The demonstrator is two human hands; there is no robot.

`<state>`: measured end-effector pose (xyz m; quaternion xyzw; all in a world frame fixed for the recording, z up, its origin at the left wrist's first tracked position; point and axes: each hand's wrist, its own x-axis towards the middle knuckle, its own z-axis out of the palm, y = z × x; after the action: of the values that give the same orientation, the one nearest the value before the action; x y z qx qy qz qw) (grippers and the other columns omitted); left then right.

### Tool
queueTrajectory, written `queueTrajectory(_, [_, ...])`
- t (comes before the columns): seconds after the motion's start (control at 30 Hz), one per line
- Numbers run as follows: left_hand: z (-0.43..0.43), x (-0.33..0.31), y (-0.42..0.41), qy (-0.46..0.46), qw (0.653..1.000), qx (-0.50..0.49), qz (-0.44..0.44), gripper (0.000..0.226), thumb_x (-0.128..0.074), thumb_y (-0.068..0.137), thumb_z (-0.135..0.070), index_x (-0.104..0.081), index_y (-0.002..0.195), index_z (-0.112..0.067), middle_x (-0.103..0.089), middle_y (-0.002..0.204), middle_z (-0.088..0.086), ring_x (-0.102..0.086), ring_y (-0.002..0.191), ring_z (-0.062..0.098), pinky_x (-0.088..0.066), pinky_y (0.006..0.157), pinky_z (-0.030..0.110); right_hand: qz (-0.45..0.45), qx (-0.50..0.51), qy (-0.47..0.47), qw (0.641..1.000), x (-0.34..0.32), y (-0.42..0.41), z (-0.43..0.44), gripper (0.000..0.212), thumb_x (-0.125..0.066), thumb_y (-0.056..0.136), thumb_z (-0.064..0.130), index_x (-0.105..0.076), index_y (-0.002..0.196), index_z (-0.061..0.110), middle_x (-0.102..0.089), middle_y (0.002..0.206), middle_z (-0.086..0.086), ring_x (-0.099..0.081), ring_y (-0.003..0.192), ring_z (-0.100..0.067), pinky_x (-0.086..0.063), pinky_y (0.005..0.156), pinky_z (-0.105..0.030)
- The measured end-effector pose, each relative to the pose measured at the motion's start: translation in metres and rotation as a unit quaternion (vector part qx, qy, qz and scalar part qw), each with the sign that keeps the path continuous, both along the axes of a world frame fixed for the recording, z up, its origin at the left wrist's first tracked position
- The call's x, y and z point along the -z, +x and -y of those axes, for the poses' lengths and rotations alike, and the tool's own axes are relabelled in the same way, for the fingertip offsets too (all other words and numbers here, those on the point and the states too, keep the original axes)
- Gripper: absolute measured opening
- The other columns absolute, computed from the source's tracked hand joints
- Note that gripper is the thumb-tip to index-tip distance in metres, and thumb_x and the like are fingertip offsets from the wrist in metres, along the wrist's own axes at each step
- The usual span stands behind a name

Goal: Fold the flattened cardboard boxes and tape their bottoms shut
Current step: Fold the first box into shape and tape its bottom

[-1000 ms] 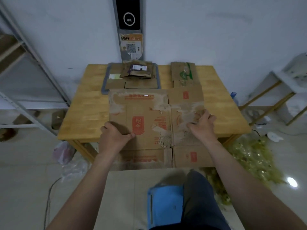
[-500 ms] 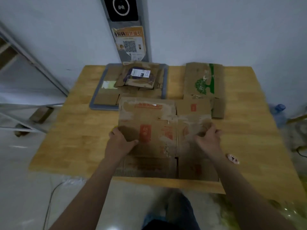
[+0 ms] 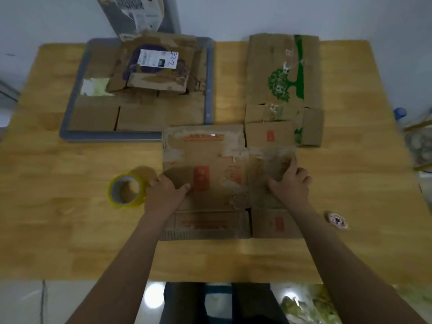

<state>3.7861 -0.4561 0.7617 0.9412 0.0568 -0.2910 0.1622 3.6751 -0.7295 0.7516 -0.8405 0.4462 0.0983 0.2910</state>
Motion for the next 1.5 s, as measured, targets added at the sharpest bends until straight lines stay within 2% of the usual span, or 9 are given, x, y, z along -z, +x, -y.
queueTrajectory(0.33, [0.010, 0.063, 0.029, 0.064, 0.990, 0.052, 0.114, 0.089, -0.043, 0.100, -0.065, -0.032, 0.152, 0.007, -0.034, 0.150, 0.027, -0.037, 0.137, 0.045, -0.039, 0.108, 0.050, 0.009, -0.032, -0.143, 0.989, 0.079, 0.009, -0.009, 0.085, -0.057, 0.094, 0.058, -0.019, 0.156, 0.013, -0.020, 0.152, -0.031, -0.021, 0.138, -0.049, -0.024, 0.114, -0.060])
queueTrajectory(0.47, [-0.007, 0.070, 0.045, -0.028, 0.989, 0.049, 0.137, 0.050, -0.045, 0.106, -0.041, -0.057, 0.131, 0.000, -0.050, 0.138, 0.029, -0.050, 0.127, 0.046, -0.043, 0.100, 0.044, 0.049, -0.025, -0.119, 0.991, 0.080, 0.010, 0.001, 0.085, -0.059, 0.090, 0.061, -0.018, 0.152, 0.019, -0.023, 0.148, -0.026, -0.020, 0.137, -0.045, -0.026, 0.111, -0.058])
queueTrajectory(0.57, [-0.019, 0.065, 0.037, -0.096, 0.976, 0.041, 0.193, 0.015, -0.043, 0.104, -0.013, -0.055, 0.104, -0.004, -0.059, 0.115, 0.022, -0.057, 0.112, 0.040, -0.038, 0.080, 0.036, 0.128, -0.003, -0.122, 0.984, 0.071, 0.002, -0.003, 0.086, -0.068, 0.088, 0.052, -0.022, 0.152, 0.017, -0.025, 0.146, -0.028, -0.022, 0.136, -0.046, -0.025, 0.110, -0.058])
queueTrajectory(0.67, [-0.032, 0.054, 0.010, -0.172, 0.953, -0.001, 0.248, 0.011, -0.045, 0.100, -0.005, -0.052, 0.092, -0.006, -0.054, 0.092, 0.012, -0.053, 0.094, 0.028, -0.035, 0.076, 0.034, 0.186, 0.021, -0.125, 0.974, 0.051, -0.021, -0.017, 0.084, -0.068, 0.086, 0.049, -0.023, 0.152, 0.022, -0.024, 0.147, -0.026, -0.021, 0.137, -0.046, -0.022, 0.111, -0.059])
queueTrajectory(0.83, [-0.063, 0.023, -0.054, -0.352, 0.881, -0.118, 0.293, 0.033, -0.043, 0.098, -0.008, -0.055, 0.129, -0.006, -0.064, 0.121, 0.017, -0.061, 0.110, 0.035, -0.053, 0.095, 0.046, 0.358, 0.056, -0.113, 0.925, 0.004, -0.083, -0.056, 0.080, -0.067, 0.083, 0.038, -0.025, 0.150, 0.023, -0.024, 0.147, -0.017, -0.023, 0.135, -0.040, -0.023, 0.112, -0.054])
queueTrajectory(1.03, [-0.077, -0.046, -0.093, -0.490, 0.780, -0.160, 0.356, 0.026, -0.038, 0.104, -0.007, -0.043, 0.122, -0.025, -0.059, 0.106, 0.001, -0.059, 0.083, 0.017, -0.051, 0.069, 0.043, 0.523, 0.045, -0.039, 0.850, -0.046, -0.116, -0.075, 0.085, -0.069, 0.087, 0.023, -0.017, 0.153, 0.025, -0.022, 0.152, -0.012, -0.023, 0.141, -0.036, -0.026, 0.107, -0.038])
queueTrajectory(1.17, [-0.077, -0.073, -0.103, -0.506, 0.758, -0.138, 0.389, 0.018, -0.036, 0.106, -0.017, -0.040, 0.119, -0.029, -0.055, 0.098, -0.002, -0.056, 0.076, 0.017, -0.041, 0.056, 0.036, 0.560, 0.034, -0.011, 0.828, -0.068, -0.118, -0.074, 0.088, -0.071, 0.088, 0.031, -0.011, 0.153, 0.036, -0.026, 0.152, -0.005, -0.040, 0.134, -0.030, -0.041, 0.106, -0.043])
queueTrajectory(1.37, [-0.058, -0.092, -0.102, -0.531, 0.745, -0.115, 0.388, 0.020, -0.035, 0.106, -0.030, -0.042, 0.125, -0.032, -0.058, 0.103, -0.008, -0.057, 0.090, 0.010, -0.041, 0.065, 0.032, 0.572, -0.023, 0.070, 0.817, -0.080, -0.107, -0.071, 0.072, -0.049, 0.101, 0.022, -0.008, 0.153, 0.051, -0.045, 0.139, 0.008, -0.064, 0.085, 0.006, -0.050, 0.059, -0.018])
queueTrajectory(1.5, [-0.050, -0.087, -0.098, -0.519, 0.750, -0.081, 0.402, 0.040, -0.044, 0.106, -0.039, -0.036, 0.145, -0.033, -0.056, 0.112, -0.017, -0.056, 0.095, 0.009, -0.040, 0.070, 0.027, 0.580, -0.039, 0.084, 0.809, -0.091, -0.106, -0.076, 0.052, -0.038, 0.108, 0.035, -0.021, 0.156, 0.046, -0.035, 0.159, 0.008, -0.052, 0.120, -0.004, -0.047, 0.092, -0.033])
